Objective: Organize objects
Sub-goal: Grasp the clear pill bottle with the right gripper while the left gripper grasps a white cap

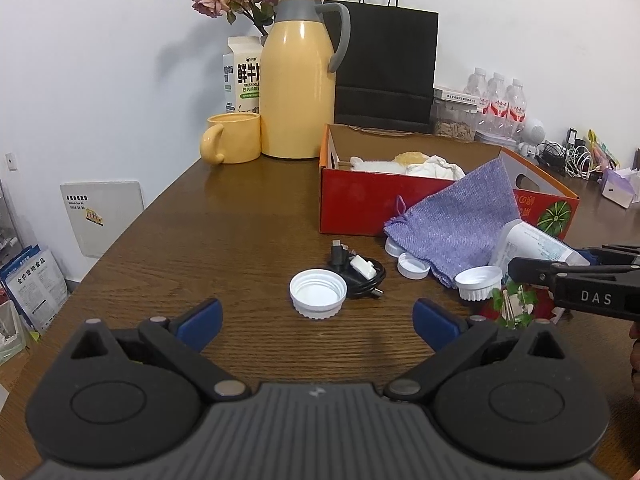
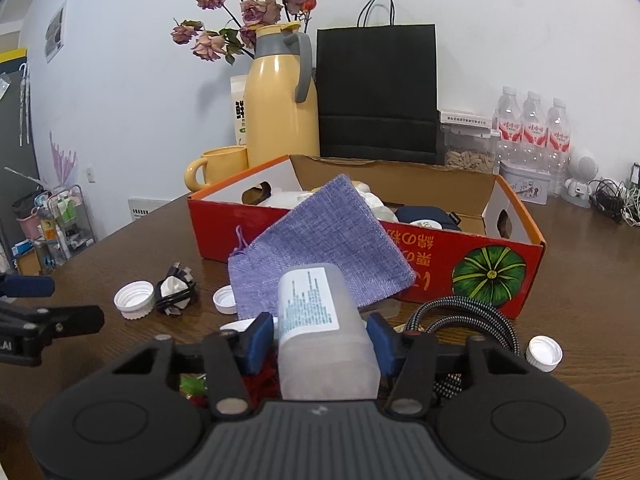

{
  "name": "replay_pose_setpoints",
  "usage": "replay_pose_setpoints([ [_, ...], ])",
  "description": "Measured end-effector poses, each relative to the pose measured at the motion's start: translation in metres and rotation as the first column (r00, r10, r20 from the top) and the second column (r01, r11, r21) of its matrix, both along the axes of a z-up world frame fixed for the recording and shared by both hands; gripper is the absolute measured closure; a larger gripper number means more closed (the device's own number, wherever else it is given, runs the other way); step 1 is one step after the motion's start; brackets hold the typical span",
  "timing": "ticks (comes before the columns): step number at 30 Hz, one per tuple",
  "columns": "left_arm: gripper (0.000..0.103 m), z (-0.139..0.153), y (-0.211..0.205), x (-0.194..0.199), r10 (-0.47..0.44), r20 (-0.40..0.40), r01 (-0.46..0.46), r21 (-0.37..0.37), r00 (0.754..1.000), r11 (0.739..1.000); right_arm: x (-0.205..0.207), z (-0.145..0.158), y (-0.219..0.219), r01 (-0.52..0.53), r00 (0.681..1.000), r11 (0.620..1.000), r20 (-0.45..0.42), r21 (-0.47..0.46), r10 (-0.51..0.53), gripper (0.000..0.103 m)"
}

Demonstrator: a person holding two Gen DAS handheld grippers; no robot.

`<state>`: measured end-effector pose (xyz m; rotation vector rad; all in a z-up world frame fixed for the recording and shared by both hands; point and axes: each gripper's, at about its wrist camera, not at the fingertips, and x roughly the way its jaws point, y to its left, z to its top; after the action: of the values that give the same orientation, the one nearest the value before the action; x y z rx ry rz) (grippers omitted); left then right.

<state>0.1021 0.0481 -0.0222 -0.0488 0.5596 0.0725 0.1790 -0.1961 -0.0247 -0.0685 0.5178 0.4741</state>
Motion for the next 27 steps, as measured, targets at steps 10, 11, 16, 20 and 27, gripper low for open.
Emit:
replay_pose_setpoints([
  [10,0.0,-0.001,-0.002,0.002,0.002,-0.005,-0.002,0.003,1.0,1.0,0.001,-0.005,0.0,-0.011,1.0,1.0,0.015,0.004,0.011,0.06],
  [11,0.0,-0.001,-0.002,0.002,0.002,-0.006,-0.002,0.003,1.0,1.0,0.001,-0.005,-0.001,-0.011,1.0,1.0,0.015,0.013,0.01,0.06],
  [16,0.0,-0.003,-0.001,0.006,0.011,-0.014,-0.011,0.007,1.0,1.0,-0.004,-0.002,-0.004,-0.02,0.999,0.999,0.051,0.037,0.018,0.06],
  [20,0.0,-0.005,0.0,0.011,0.019,-0.015,-0.019,0.013,1.0,1.0,-0.018,0.003,-0.005,-0.02,0.99,0.999,0.139,0.039,0.015,0.06],
  [27,0.0,-0.009,0.008,0.03,0.049,-0.03,-0.048,0.033,0.998,0.998,-0.035,0.009,-0.016,0.014,0.968,0.998,0.247,0.059,-0.028,0.06],
])
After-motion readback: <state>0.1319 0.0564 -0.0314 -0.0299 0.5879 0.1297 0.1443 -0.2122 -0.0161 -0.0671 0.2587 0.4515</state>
